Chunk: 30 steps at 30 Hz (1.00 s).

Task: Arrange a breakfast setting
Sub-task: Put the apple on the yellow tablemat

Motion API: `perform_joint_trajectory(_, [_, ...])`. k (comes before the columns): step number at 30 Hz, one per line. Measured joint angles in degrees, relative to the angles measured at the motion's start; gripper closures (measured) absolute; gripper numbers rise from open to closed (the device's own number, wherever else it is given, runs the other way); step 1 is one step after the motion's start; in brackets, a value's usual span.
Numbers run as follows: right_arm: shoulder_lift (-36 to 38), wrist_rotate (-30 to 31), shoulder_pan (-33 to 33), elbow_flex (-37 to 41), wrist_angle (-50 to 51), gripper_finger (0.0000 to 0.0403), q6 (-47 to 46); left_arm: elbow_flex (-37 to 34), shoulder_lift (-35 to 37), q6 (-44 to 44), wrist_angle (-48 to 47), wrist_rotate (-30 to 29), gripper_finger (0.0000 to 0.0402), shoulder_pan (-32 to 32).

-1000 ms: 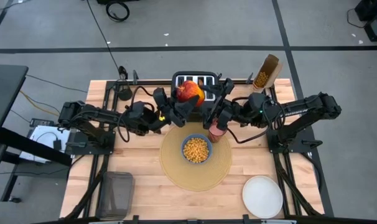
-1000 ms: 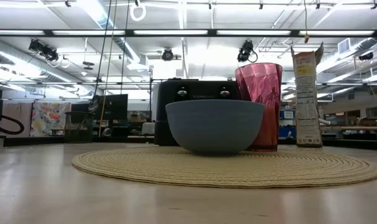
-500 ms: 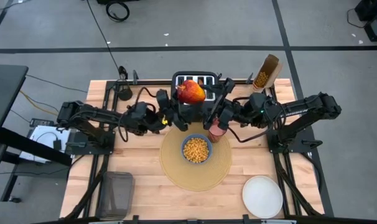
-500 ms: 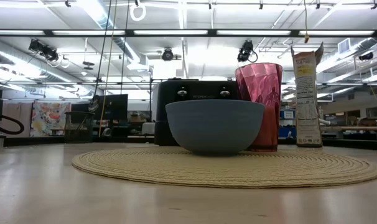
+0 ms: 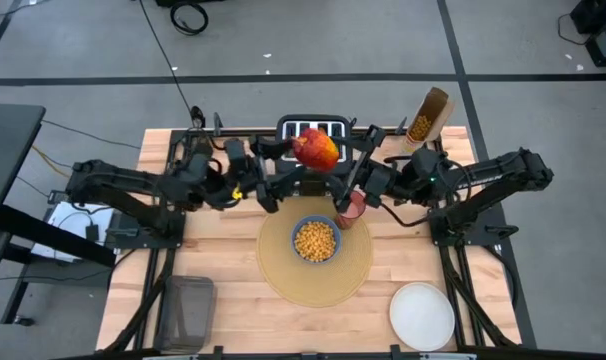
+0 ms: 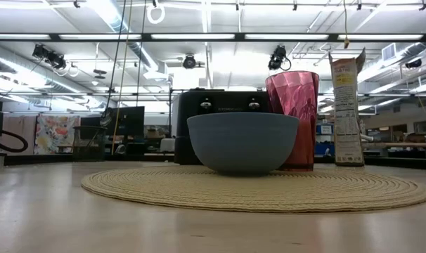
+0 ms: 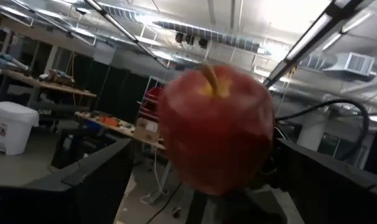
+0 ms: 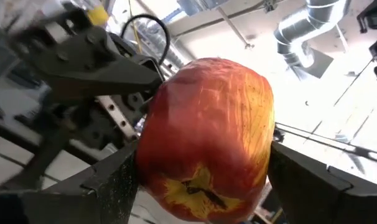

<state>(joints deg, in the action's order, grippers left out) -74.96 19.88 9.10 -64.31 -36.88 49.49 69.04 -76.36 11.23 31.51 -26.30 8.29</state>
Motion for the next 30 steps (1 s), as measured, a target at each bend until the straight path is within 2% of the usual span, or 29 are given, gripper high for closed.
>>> perform_joint_trajectory(6, [1.8, 0.0, 2.2, 0.0, 3.2, 0.0082, -6.2, 0.0, 5.3, -0.8, -7.1, -0.2, 0.0014, 0.1])
perform_joint_trajectory(12, [1.4, 1.6, 4.1, 0.0, 6.6, 0.0083, -4.6, 0.0, 5.4, 0.3, -5.3, 2.4, 0.0026, 0.1])
perform_joint_trajectory(18, [1.4, 4.7, 4.0, 0.0, 7.4, 0.0083, -2.8, 0.0, 3.2, 1.9, -4.9, 4.1, 0.0071, 0.1])
perform_joint_trajectory(30, [1.0, 4.7, 3.8, 0.0, 9.4, 0.0083, -1.3, 0.0, 1.3, 2.9, -1.8, 4.1, 0.0163, -0.4])
